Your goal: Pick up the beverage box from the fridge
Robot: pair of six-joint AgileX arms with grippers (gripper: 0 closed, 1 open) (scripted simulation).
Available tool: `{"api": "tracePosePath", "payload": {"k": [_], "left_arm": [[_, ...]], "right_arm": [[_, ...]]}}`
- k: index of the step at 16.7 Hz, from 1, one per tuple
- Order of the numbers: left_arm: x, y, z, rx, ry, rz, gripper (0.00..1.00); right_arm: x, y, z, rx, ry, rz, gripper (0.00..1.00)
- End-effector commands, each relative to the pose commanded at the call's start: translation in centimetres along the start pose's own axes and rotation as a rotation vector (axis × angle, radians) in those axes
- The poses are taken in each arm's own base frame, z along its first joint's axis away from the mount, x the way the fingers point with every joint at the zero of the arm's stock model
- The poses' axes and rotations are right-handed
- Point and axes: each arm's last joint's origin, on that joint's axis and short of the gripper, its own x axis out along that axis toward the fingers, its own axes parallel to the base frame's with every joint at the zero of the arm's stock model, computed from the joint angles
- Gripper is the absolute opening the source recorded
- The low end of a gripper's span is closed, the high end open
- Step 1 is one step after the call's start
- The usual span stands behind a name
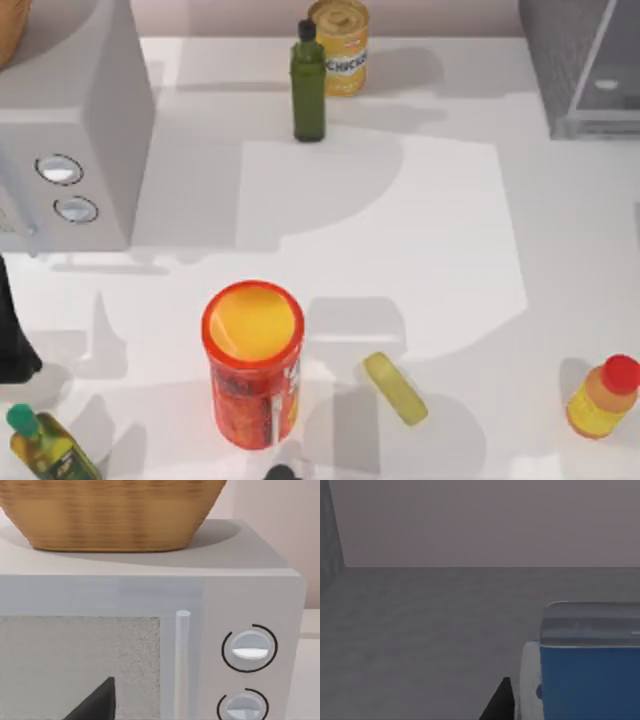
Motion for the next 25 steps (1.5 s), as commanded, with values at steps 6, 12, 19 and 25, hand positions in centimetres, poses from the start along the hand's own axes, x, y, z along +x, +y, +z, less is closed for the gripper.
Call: {"api": "tracePosePath", "payload": {"k": [6,12,19,25], "left_arm": [[0.0,0.0,0.0,0.000,0.000,0.000,1.00],[0.0,0.0,0.0,0.000,0.000,0.000,1.00],[0.0,0.0,0.0,0.000,0.000,0.000,1.00],[0.0,0.0,0.0,0.000,0.000,0.000,1.00]], "right_arm": [[0.0,0.0,0.0,0.000,0.000,0.000,0.00],[0.0,0.0,0.0,0.000,0.000,0.000,0.00],[-0.3,-0.2,3.3,0.001,-0.001,-0.003,0.00],[-0.6,-0.1,4.8,0.004,0.004,-0.003,0.00]]}}
